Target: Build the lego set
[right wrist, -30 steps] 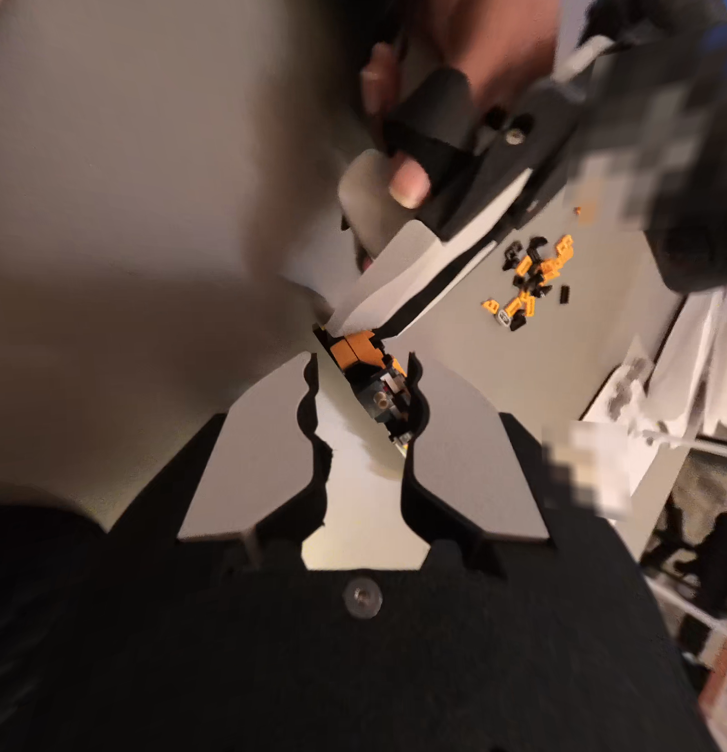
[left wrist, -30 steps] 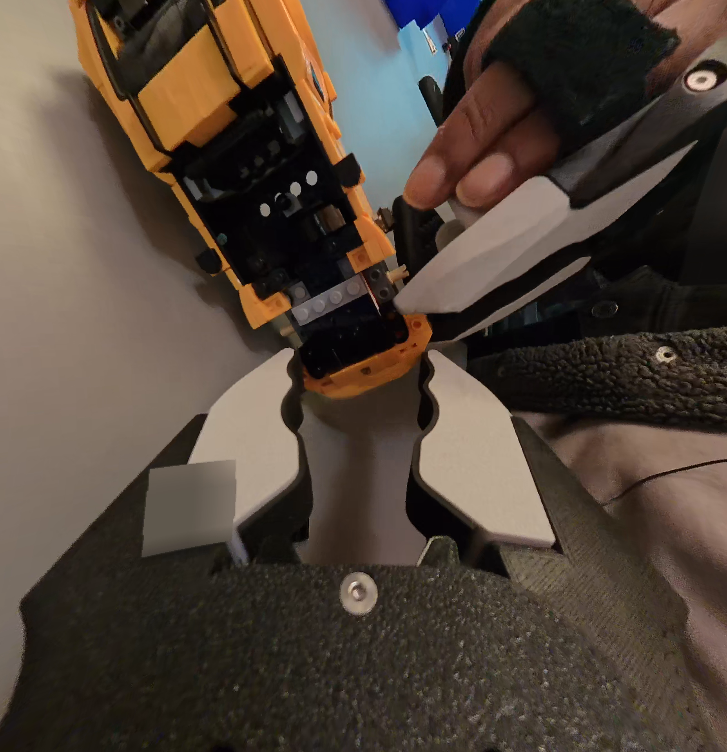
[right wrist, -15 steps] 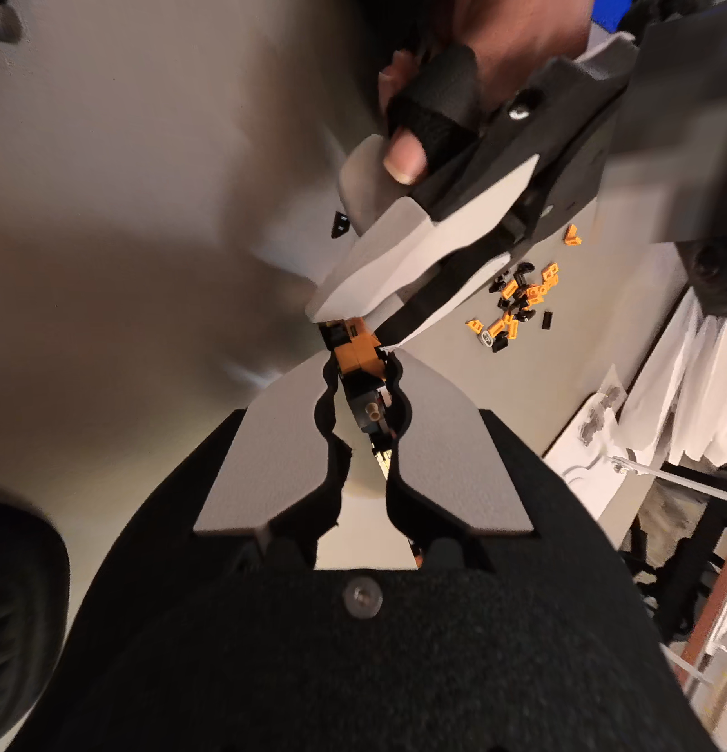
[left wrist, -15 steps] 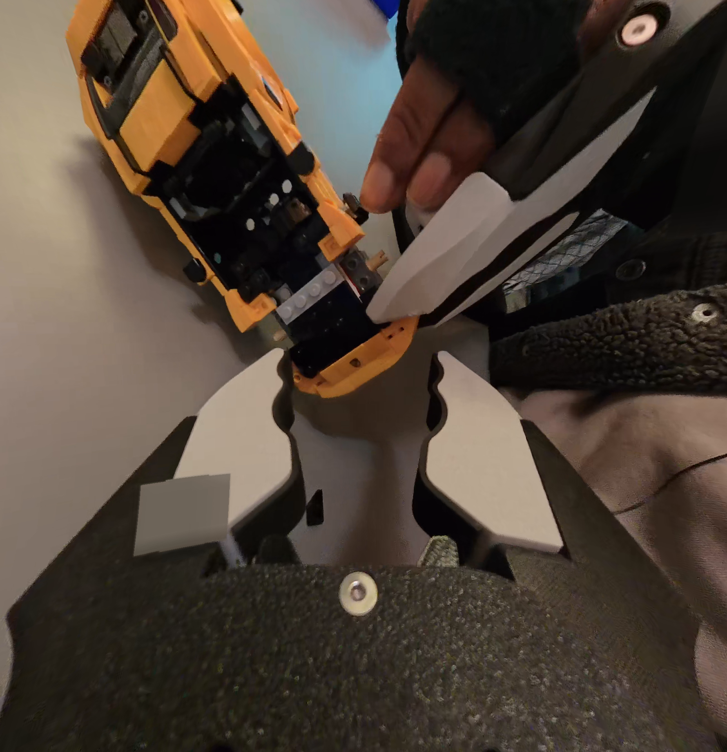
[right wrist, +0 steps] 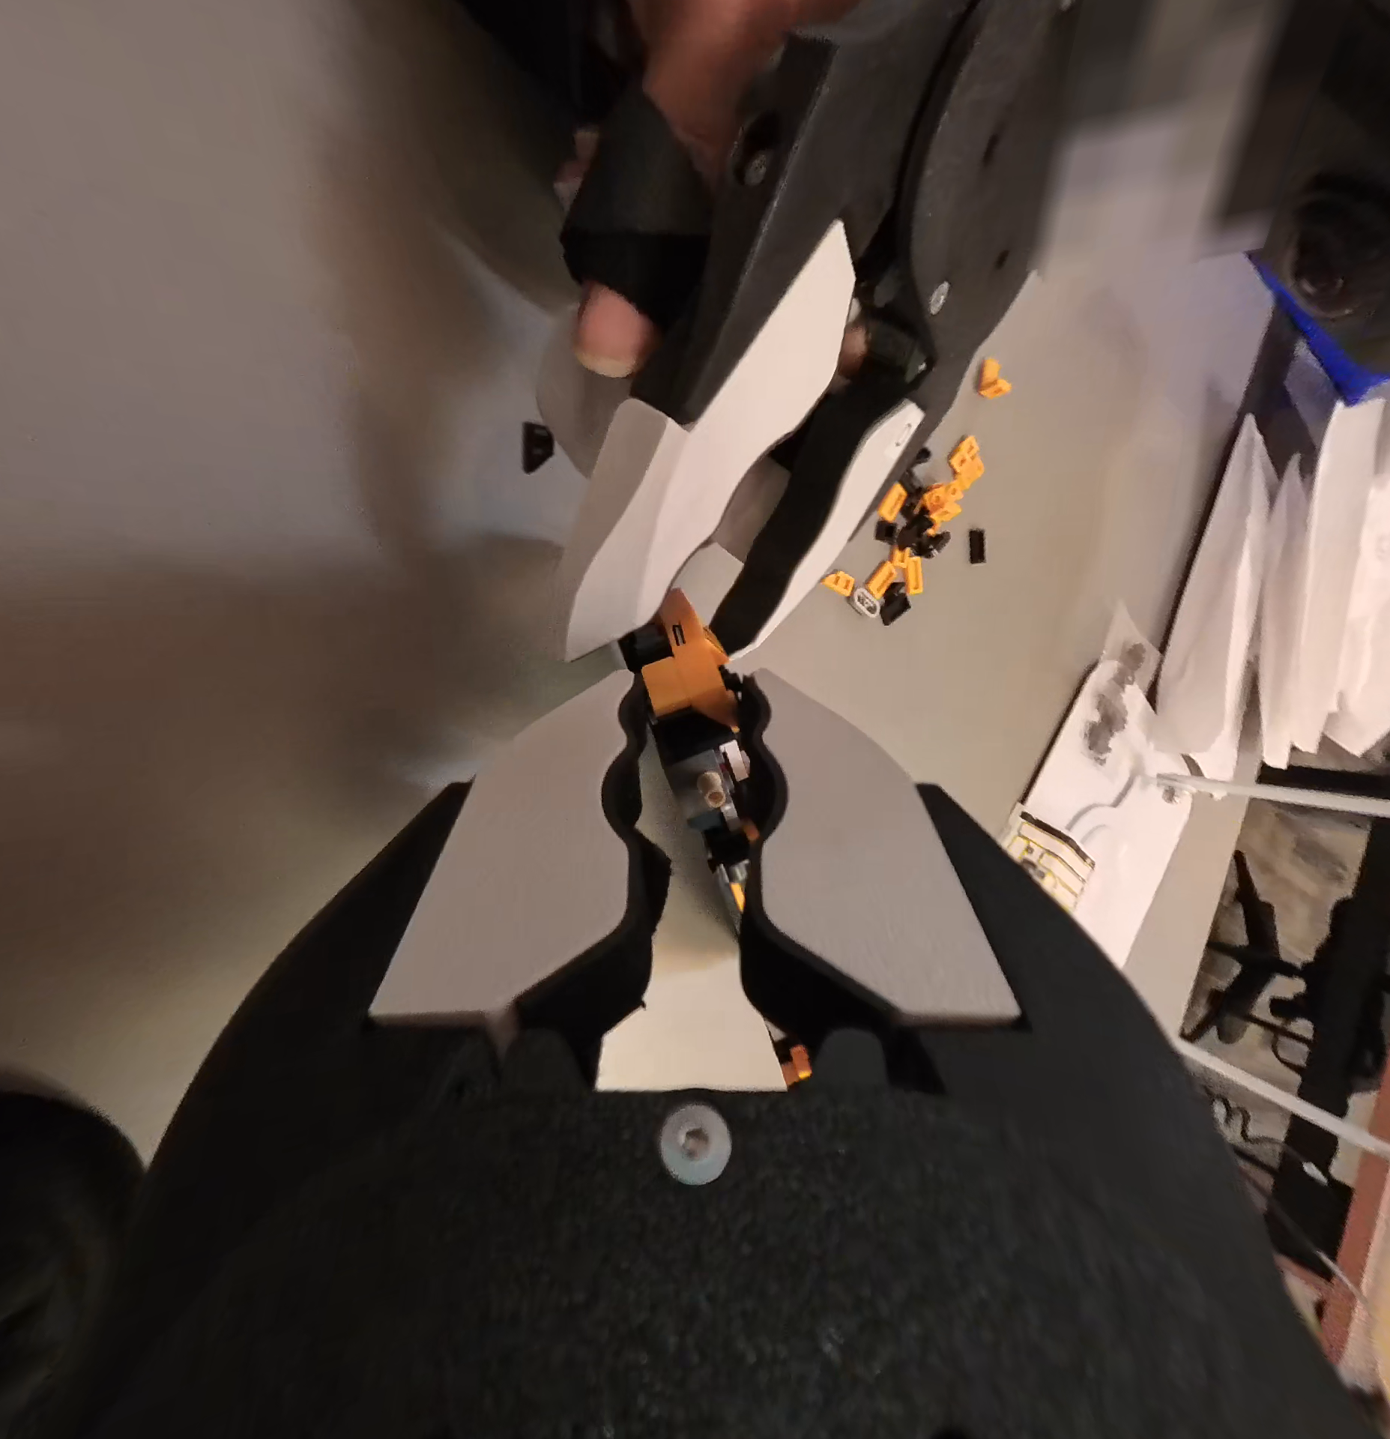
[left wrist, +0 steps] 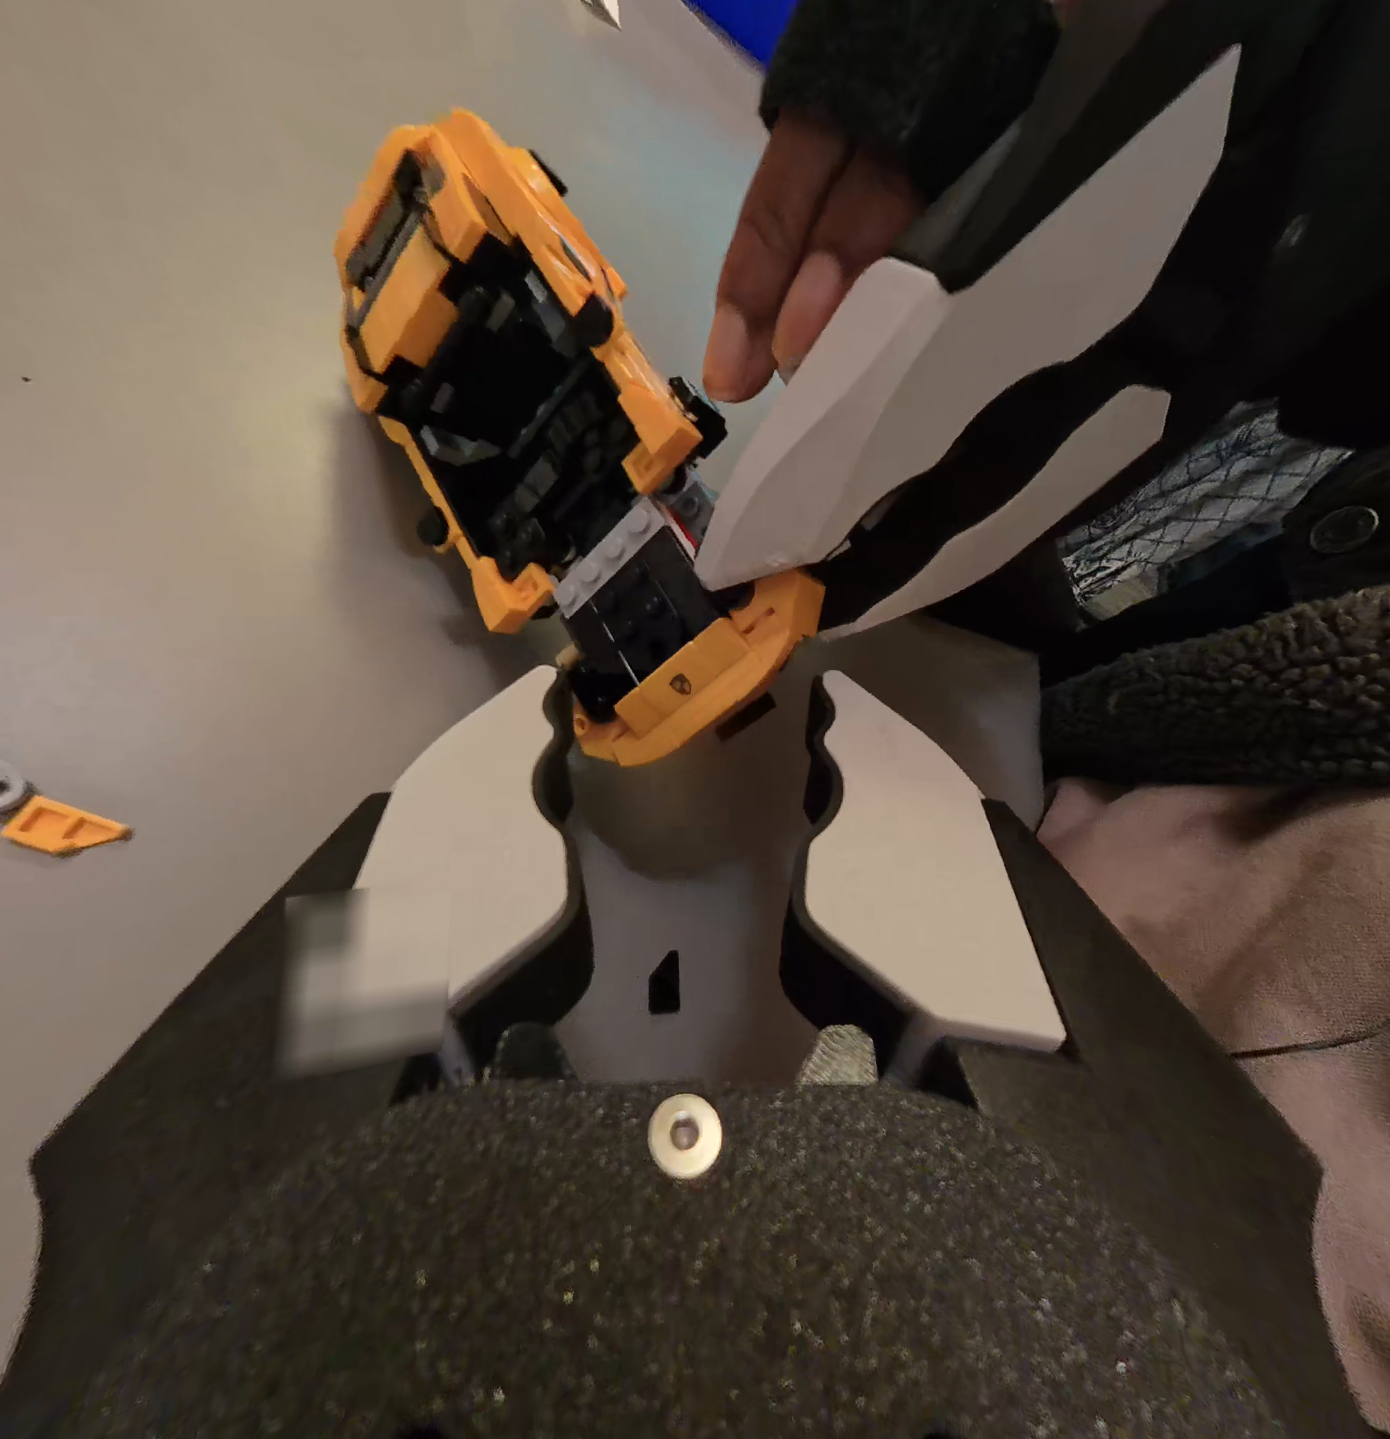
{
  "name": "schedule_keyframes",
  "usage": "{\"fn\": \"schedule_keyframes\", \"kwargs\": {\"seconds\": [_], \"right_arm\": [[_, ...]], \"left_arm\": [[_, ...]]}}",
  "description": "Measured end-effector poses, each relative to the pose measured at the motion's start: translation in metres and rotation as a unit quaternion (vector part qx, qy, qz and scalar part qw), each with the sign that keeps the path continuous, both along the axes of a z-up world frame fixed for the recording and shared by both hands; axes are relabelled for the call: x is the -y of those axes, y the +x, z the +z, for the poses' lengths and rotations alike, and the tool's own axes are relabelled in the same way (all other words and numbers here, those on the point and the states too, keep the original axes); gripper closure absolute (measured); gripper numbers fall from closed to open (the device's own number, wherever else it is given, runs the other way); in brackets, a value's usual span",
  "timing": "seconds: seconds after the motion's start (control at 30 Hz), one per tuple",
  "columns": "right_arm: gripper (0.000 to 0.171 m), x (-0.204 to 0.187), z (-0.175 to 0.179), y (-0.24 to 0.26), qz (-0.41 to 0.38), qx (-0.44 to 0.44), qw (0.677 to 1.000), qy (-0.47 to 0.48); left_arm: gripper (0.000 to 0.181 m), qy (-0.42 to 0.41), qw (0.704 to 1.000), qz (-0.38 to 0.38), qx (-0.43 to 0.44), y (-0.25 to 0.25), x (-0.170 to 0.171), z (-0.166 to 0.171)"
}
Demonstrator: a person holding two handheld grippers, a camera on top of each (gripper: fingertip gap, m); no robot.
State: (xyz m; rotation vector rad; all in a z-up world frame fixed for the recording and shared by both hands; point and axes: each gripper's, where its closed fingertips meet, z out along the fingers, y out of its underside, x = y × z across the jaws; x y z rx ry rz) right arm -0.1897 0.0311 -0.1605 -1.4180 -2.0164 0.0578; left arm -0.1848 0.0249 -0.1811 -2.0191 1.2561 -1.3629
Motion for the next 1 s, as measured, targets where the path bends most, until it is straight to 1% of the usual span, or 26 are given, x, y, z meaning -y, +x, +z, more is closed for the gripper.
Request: {"fn": "schedule_keyframes", "kwargs": {"seconds": [0.07,0.17,0.2,0.33,0.43,0.6,0.83,1.0], "right_arm": [[0.149,0.000,-0.002,0.000,-0.023,-0.012,0.999,0.021],[0.148,0.001,-0.007,-0.001,-0.054,-0.031,0.996,0.065],[0.148,0.002,-0.009,-0.002,-0.062,-0.035,0.994,0.079],[0.148,0.003,-0.012,-0.004,-0.091,-0.050,0.987,0.119],[0.148,0.002,-0.013,-0.007,-0.112,-0.069,0.983,0.129],[0.147,0.000,-0.017,-0.010,-0.135,-0.092,0.972,0.169],[0.147,0.003,-0.030,-0.011,-0.138,-0.079,0.956,0.246],[0.147,0.006,-0.034,-0.009,-0.141,-0.071,0.955,0.252]], "left_arm": [[0.124,-0.013,1.000,0.001,0.001,-0.002,-0.001,0.000],[0.115,-0.054,0.999,0.001,0.007,-0.004,0.000,0.001],[0.115,-0.066,0.998,0.004,0.007,-0.005,-0.001,0.001],[0.117,-0.088,0.996,0.023,0.009,-0.005,-0.006,0.000],[0.121,-0.092,0.995,0.030,0.005,-0.007,-0.008,-0.002],[0.124,-0.067,0.997,0.024,-0.004,-0.009,-0.010,-0.004],[0.124,0.027,0.998,-0.007,-0.049,-0.011,-0.008,-0.017],[0.125,0.070,0.995,-0.017,-0.062,-0.011,-0.007,-0.019]]}}
